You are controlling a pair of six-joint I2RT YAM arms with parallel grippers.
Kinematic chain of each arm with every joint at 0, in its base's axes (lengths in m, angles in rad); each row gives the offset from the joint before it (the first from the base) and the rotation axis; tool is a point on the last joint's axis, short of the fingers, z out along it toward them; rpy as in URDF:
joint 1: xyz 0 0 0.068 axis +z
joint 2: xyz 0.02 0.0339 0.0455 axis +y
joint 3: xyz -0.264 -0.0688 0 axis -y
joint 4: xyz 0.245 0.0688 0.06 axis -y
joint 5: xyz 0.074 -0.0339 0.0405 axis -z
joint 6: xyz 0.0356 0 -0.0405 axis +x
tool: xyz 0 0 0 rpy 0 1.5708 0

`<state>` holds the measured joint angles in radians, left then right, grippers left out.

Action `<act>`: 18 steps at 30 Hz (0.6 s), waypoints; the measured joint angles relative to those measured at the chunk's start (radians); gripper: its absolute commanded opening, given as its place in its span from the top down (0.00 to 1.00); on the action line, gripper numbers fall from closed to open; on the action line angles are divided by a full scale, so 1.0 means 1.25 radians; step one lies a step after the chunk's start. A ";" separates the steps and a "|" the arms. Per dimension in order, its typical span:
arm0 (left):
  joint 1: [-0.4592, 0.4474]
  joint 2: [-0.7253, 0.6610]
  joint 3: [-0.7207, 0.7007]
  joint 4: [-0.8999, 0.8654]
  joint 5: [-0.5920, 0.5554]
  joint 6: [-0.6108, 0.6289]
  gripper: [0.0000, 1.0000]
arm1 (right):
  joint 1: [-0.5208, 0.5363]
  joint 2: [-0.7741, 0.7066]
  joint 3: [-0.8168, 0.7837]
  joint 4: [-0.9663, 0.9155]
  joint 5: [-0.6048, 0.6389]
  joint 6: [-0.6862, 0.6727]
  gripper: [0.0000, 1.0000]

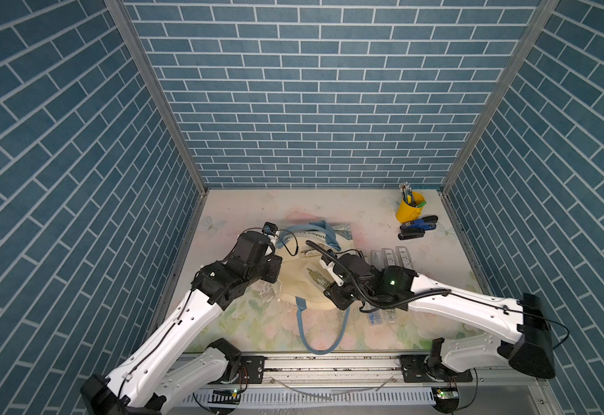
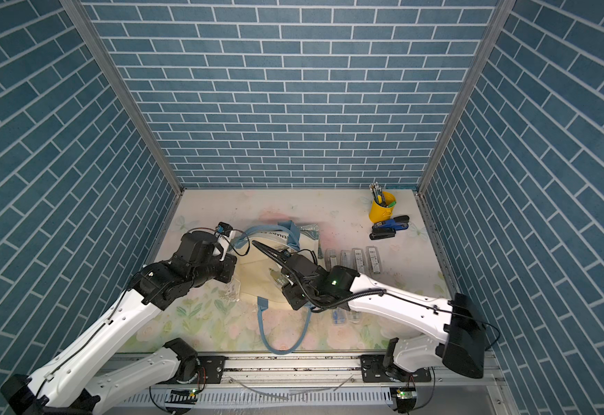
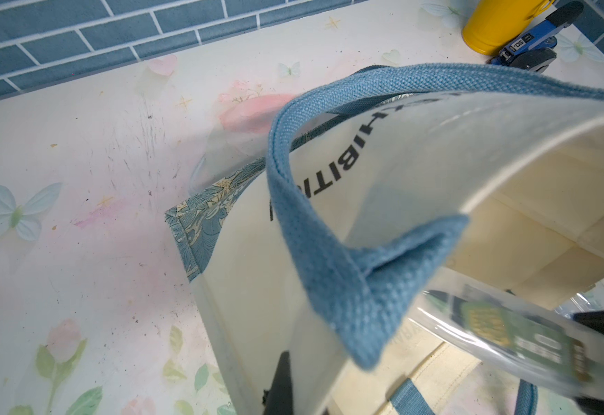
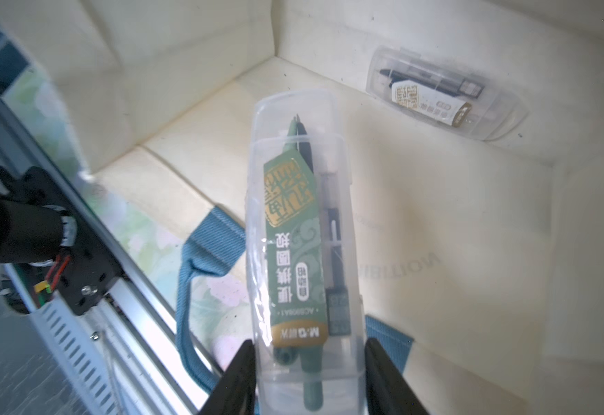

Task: Take out the compass set from the canvas bag
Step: Pick up the compass set from the canvas bag.

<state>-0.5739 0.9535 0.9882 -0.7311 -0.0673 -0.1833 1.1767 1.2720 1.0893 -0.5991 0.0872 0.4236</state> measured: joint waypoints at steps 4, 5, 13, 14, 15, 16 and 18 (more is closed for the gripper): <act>0.000 0.000 0.000 -0.007 -0.004 -0.006 1.00 | 0.009 -0.077 0.008 -0.067 0.012 0.000 0.75; 0.000 0.000 0.001 -0.009 -0.005 -0.007 1.00 | 0.014 -0.090 0.015 -0.091 0.020 0.000 0.76; 0.000 0.014 0.021 -0.030 -0.005 -0.009 1.00 | 0.037 -0.143 0.218 -0.246 0.122 -0.025 0.80; 0.000 0.016 0.023 -0.032 -0.005 -0.009 1.00 | 0.036 -0.150 0.237 -0.254 0.143 -0.032 0.80; 0.000 0.016 0.023 -0.033 -0.005 -0.009 1.00 | 0.031 -0.160 0.258 -0.264 0.167 -0.044 0.80; 0.000 0.016 0.023 -0.034 -0.005 -0.009 1.00 | 0.017 -0.170 0.270 -0.272 0.183 -0.053 0.80; 0.000 0.016 0.023 -0.034 -0.005 -0.009 1.00 | -0.038 -0.191 0.276 -0.286 0.199 -0.066 0.80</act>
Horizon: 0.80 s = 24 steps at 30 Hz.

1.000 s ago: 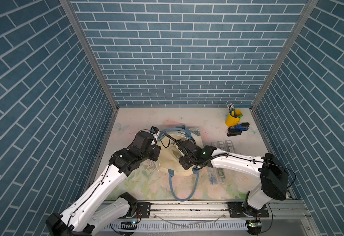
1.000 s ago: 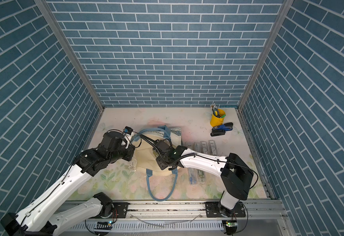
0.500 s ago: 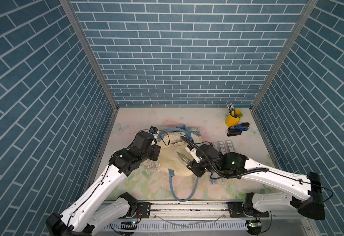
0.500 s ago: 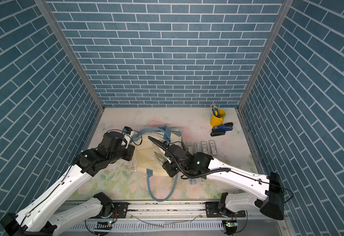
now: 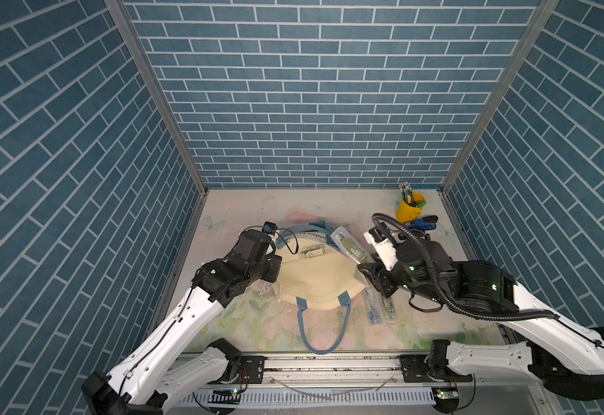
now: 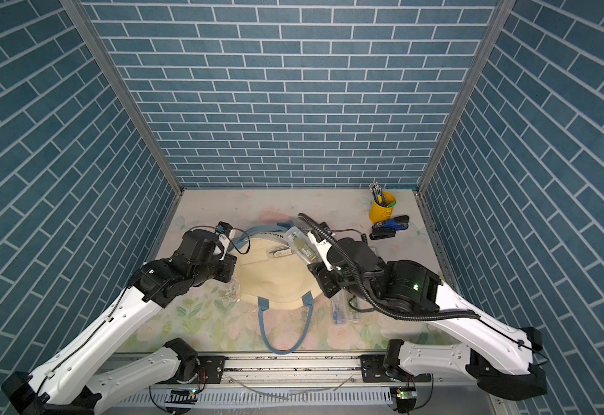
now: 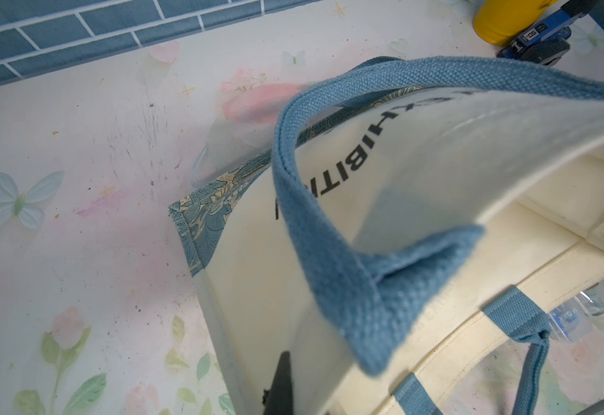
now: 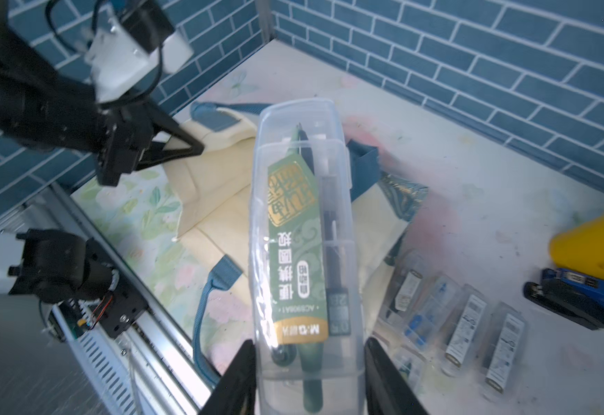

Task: Take out the compass set from the canvas bag
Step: Place the compass set at the center of the board.

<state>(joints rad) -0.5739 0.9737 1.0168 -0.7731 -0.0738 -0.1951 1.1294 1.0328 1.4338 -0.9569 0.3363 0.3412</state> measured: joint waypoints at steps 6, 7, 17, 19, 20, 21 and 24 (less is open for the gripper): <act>0.000 0.000 0.002 -0.001 0.003 0.000 1.00 | -0.263 -0.050 -0.091 -0.056 -0.001 0.040 0.84; 0.000 0.000 0.004 -0.002 0.004 0.000 1.00 | -0.310 -0.066 -0.130 -0.061 -0.013 0.054 0.84; 0.000 -0.006 0.005 -0.013 0.006 0.000 1.00 | -0.431 -0.139 -0.533 -0.018 -0.131 0.243 0.95; 0.000 -0.010 0.005 -0.016 0.006 0.000 1.00 | -0.431 -0.139 -0.595 0.000 -0.150 0.278 0.97; 0.000 -0.011 0.005 -0.018 0.006 0.001 1.00 | -0.431 -0.139 -0.619 0.009 -0.160 0.297 0.97; 0.000 -0.011 0.005 -0.019 0.006 0.001 1.00 | -0.431 -0.140 -0.640 0.019 -0.169 0.315 0.97; 0.000 -0.012 0.005 -0.019 0.006 0.001 1.00 | -0.431 -0.148 -0.684 0.049 -0.186 0.360 0.97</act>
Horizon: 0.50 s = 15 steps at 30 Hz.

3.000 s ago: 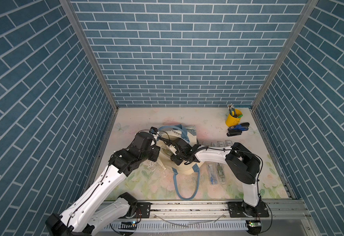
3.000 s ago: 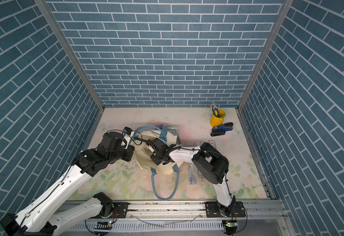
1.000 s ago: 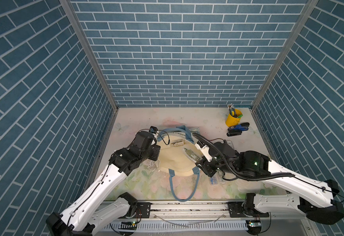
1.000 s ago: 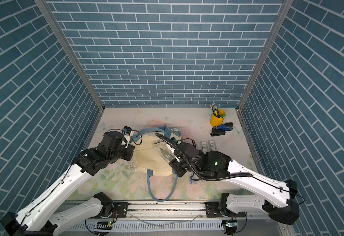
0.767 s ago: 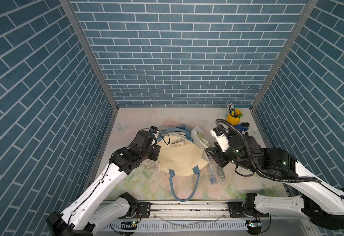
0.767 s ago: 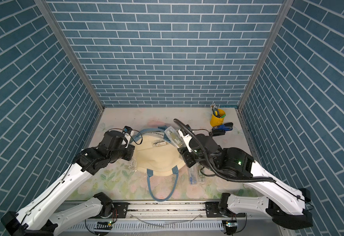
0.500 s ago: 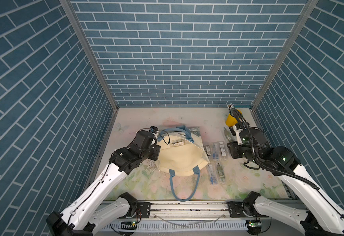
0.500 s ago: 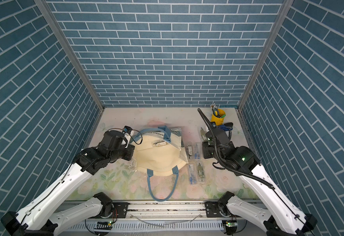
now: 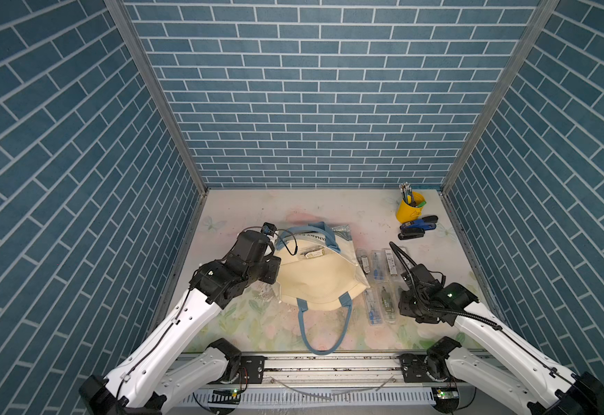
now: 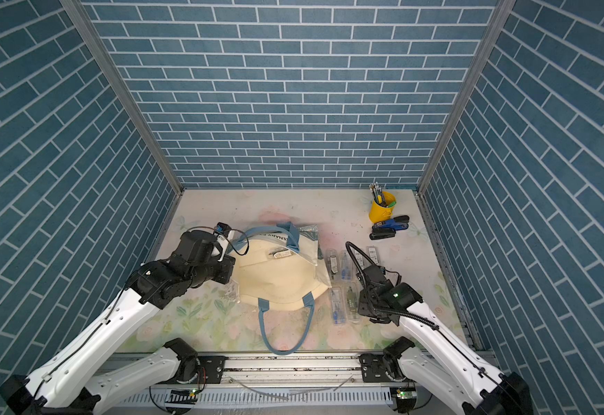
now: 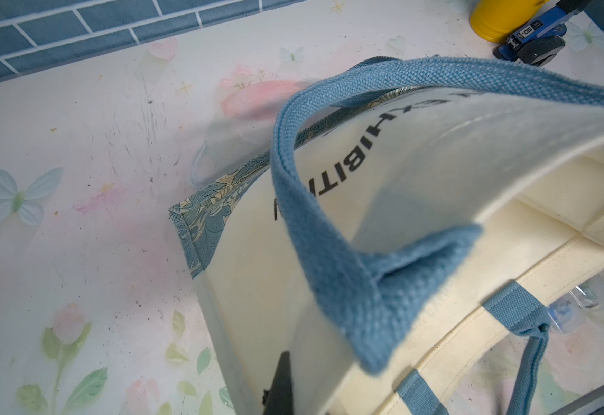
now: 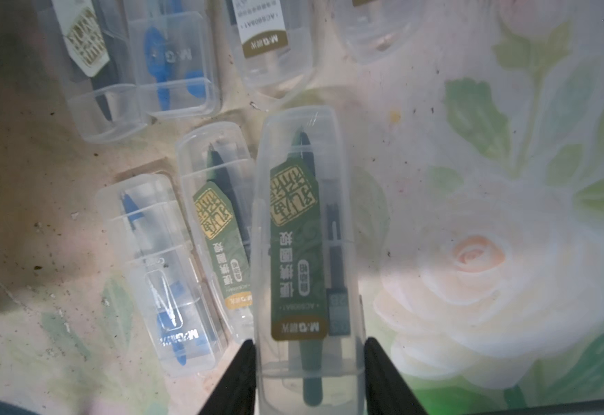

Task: Take out the compass set from the canvas bag
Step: Place the compass set at the center of the board.

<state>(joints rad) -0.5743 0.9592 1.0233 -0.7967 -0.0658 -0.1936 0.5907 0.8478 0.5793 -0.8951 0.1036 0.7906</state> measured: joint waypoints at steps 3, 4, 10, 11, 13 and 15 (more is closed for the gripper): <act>0.000 0.000 0.000 0.000 0.000 0.000 1.00 | 0.000 -0.006 -0.031 0.029 -0.002 0.033 0.97; 0.000 0.000 0.000 0.001 0.000 0.000 1.00 | 0.000 -0.006 -0.037 0.037 0.000 0.039 0.97; 0.000 0.000 0.000 0.001 0.001 0.000 1.00 | 0.000 0.004 -0.056 0.083 0.011 0.061 0.92; 0.000 0.000 0.000 0.001 0.002 0.000 1.00 | 0.000 0.007 -0.058 0.089 0.013 0.061 0.90; 0.000 0.000 0.000 0.001 0.003 0.000 1.00 | 0.000 0.008 -0.059 0.094 0.015 0.061 0.86; 0.000 0.000 0.000 0.001 0.003 0.000 1.00 | 0.000 0.007 -0.060 0.096 0.019 0.061 0.80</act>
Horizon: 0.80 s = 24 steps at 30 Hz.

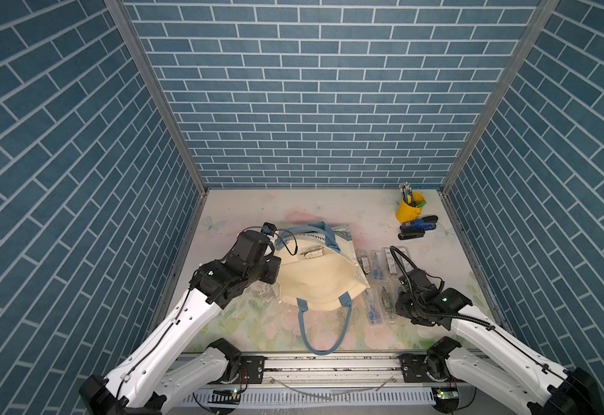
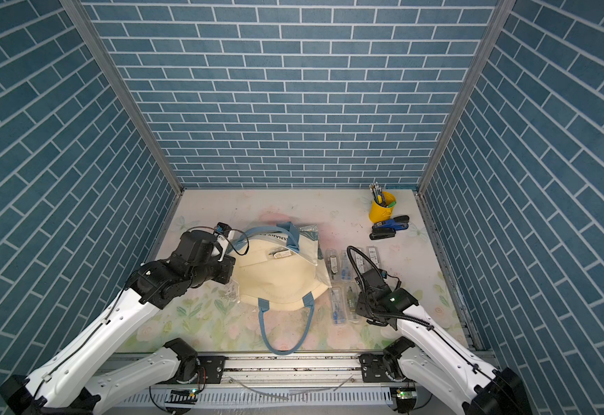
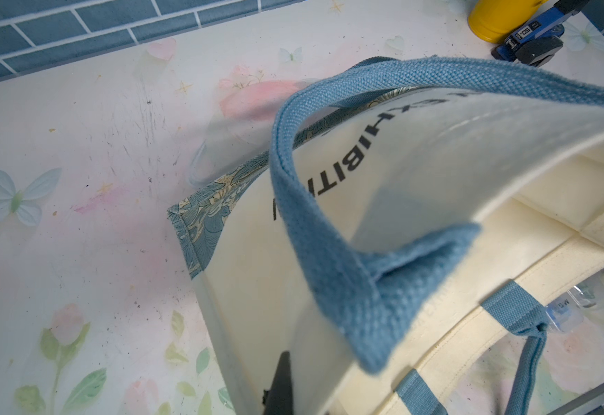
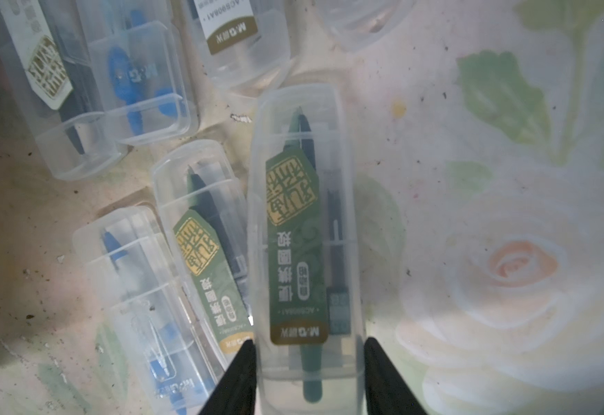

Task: Take out the compass set from the canvas bag
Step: Place the compass set at the center of the board.

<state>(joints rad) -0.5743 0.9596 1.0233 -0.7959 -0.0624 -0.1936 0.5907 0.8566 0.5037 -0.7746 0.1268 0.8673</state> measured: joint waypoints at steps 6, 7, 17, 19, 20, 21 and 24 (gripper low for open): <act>0.000 0.001 0.000 0.001 0.001 0.002 1.00 | 0.000 -0.014 -0.010 0.000 0.015 0.000 0.69; 0.000 0.001 0.000 0.001 0.002 0.002 1.00 | 0.000 -0.015 -0.011 0.000 0.018 0.000 0.68; 0.000 0.004 0.002 0.003 0.004 0.003 1.00 | -0.002 -0.011 -0.038 0.033 0.036 0.000 0.62; 0.000 0.005 0.004 0.005 0.004 0.005 1.00 | -0.002 -0.010 -0.040 0.037 0.037 0.001 0.61; 0.000 0.005 0.005 0.005 0.004 0.005 1.00 | -0.003 -0.012 -0.041 0.037 0.037 0.001 0.58; 0.000 0.005 0.005 0.006 0.004 0.005 1.00 | -0.004 -0.014 -0.041 0.037 0.037 0.001 0.56; 0.000 0.006 0.006 0.006 0.005 0.006 1.00 | -0.005 -0.031 -0.044 0.035 0.041 0.007 0.47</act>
<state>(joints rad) -0.5743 0.9668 1.0306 -0.7883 -0.0566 -0.1864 0.5838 0.8185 0.4488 -0.7311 0.1783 0.8761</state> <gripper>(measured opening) 0.053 0.491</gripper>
